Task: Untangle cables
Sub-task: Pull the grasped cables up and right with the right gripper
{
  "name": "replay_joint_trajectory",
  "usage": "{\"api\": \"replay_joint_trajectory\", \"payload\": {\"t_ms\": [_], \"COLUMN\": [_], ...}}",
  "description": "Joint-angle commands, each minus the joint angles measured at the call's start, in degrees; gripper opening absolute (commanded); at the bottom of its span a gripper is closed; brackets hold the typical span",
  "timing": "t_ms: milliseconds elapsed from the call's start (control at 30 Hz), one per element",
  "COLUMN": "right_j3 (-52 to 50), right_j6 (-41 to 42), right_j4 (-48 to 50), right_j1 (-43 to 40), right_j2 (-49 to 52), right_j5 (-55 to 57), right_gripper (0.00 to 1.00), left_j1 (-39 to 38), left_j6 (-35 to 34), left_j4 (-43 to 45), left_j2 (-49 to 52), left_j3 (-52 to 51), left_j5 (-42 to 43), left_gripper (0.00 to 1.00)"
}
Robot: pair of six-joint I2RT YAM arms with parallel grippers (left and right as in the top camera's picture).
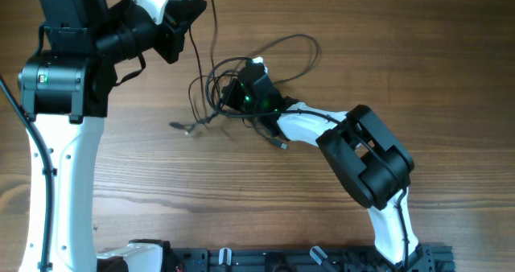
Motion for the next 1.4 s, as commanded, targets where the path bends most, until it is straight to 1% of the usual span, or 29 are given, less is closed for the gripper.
{"api": "replay_joint_trajectory", "payload": {"t_ms": [0,167,300,433,600,800,1067,1233,1367], "right_j3": [0.35,0.35,0.35,0.35,0.35,0.35,0.35,0.35,0.37], "right_j6": [-0.07,-0.22,-3.06,-8.92,-15.80,-20.94,-21.42,-21.42,-20.74], "right_j4": [1.18,1.70,0.42,-4.46,-15.96,-24.00,-25.33,-26.80,-26.40], "right_j1": [-0.59,-3.69,-8.92,-15.19,-22.32,-25.46,-26.45,-28.37,-31.06], "right_j2": [1.14,0.13,-3.04,-8.26,-16.35,-26.34,-37.64,-42.80,-45.72], "right_j5": [0.96,0.02,-2.38,-4.68,-8.90,-10.14,-11.80,-12.20,-15.17], "right_gripper": [0.05,0.05,0.05,0.05,0.05,0.05,0.05,0.05,0.04], "left_j1": [-0.17,-0.17,-0.17,-0.13,0.00,-0.02,-0.02,0.00,-0.02], "left_j6": [-0.72,-0.68,-0.48,0.20,2.27,2.32,2.29,2.32,2.27], "left_j4": [-0.09,-0.09,-0.11,-0.11,-0.42,-0.44,-0.46,-0.46,-0.48], "left_j2": [-1.40,-1.38,-1.38,-1.03,1.62,8.55,18.97,22.86,24.83], "left_j3": [0.07,0.07,0.04,0.04,0.04,0.04,0.04,0.04,0.04], "left_j5": [1.36,1.33,-0.96,-4.79,-6.49,-6.43,-6.45,-6.47,-6.64], "left_gripper": [0.05,0.05,0.05,0.04,0.04,0.04,0.04,0.04,0.04]}}
